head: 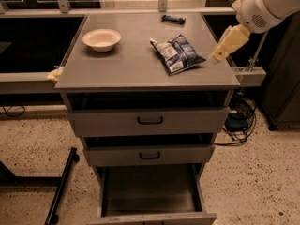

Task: Place blue chip bag into bottom drawer

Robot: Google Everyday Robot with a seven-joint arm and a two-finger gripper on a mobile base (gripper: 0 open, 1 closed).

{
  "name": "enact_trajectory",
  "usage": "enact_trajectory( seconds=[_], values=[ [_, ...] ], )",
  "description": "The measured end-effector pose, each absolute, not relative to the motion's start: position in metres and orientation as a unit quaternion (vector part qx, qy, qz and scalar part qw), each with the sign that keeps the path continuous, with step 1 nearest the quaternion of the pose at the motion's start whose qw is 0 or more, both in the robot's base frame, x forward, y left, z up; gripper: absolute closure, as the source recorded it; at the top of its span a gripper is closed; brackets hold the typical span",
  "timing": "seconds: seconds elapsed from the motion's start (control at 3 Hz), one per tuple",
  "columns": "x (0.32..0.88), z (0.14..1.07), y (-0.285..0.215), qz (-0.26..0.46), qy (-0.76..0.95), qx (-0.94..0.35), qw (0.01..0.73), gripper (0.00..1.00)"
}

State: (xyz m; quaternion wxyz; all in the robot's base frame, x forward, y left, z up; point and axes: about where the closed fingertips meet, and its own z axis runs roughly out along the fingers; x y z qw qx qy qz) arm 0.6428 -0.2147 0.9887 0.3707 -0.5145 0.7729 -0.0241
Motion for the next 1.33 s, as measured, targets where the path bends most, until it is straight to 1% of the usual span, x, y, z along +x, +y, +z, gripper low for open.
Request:
enact_trajectory(
  seconds=[0.33, 0.67, 1.0, 1.33],
  values=[
    [0.712, 0.981, -0.207, 0.013, 0.764, -0.487, 0.422, 0.00],
    [0.772, 0.973, -0.203, 0.064, 0.770, -0.426, 0.470, 0.00],
    [0.777, 0.977, -0.206, 0.063, 0.768, -0.424, 0.476, 0.00],
    [0.780, 0.971, -0.191, 0.079, 0.767, -0.420, 0.478, 0.00]
  ],
)
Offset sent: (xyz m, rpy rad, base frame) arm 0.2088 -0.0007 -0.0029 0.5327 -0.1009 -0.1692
